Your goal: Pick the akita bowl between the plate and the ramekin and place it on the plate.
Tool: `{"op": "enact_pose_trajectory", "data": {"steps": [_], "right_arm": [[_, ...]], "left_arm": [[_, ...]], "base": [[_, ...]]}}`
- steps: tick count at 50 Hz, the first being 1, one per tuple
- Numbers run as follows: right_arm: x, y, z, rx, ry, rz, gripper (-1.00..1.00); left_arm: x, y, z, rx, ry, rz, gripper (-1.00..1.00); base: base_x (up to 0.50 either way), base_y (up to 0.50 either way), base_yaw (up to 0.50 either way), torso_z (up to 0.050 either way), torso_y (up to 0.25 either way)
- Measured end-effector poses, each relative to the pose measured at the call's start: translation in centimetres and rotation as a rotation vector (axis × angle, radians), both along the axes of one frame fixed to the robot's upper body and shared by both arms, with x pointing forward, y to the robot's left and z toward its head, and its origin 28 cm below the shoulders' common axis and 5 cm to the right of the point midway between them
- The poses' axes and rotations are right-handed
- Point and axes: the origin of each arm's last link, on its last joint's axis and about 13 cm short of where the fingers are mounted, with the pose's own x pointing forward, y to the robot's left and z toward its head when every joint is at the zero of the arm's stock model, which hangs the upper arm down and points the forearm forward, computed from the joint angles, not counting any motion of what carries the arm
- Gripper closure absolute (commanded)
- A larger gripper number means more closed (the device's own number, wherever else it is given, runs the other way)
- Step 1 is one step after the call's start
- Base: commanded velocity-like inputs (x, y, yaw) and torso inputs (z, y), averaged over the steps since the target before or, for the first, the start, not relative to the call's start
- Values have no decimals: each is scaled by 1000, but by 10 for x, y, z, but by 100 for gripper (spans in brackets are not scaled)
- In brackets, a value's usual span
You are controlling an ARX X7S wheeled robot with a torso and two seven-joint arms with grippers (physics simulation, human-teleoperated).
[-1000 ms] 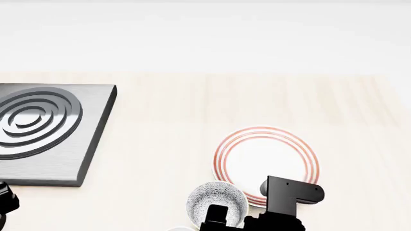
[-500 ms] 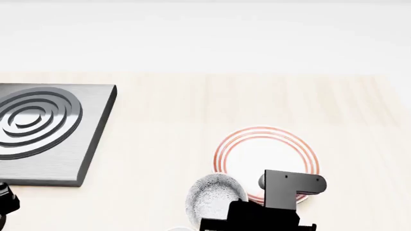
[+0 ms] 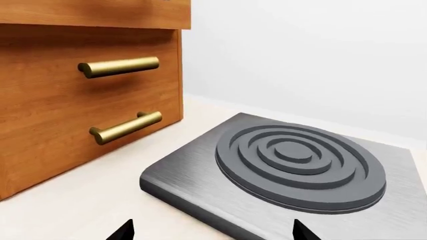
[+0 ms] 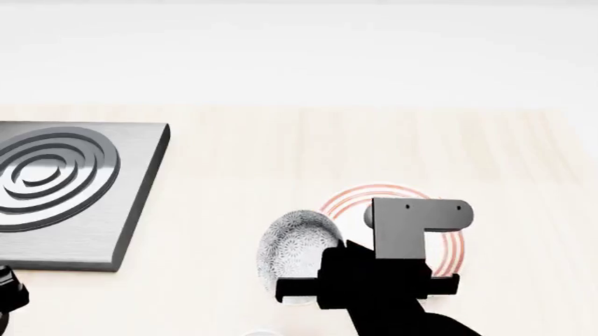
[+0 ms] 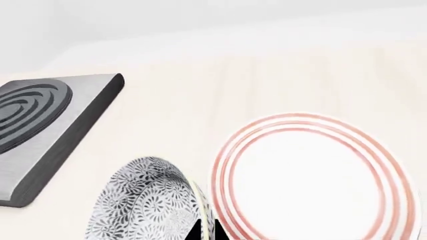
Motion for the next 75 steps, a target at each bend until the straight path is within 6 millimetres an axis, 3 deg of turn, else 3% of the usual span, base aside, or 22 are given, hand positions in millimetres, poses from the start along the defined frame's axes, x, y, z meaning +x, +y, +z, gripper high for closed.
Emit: {"op": "enact_pose_trajectory", "data": {"steps": [26, 52, 75], "right_arm": [[24, -17, 29, 39, -33, -56, 100], [63, -40, 35, 106, 25, -159, 100], [90, -57, 26, 218, 93, -251, 100]], "left_arm": [[0, 0, 1, -1, -1, 1, -100], [1, 0, 0, -5, 1, 3, -100], [0, 1, 1, -5, 0, 5, -100]], "base": [[0, 0, 0, 0, 0], [0, 0, 0, 0, 0], [0, 0, 0, 0, 0]]}}
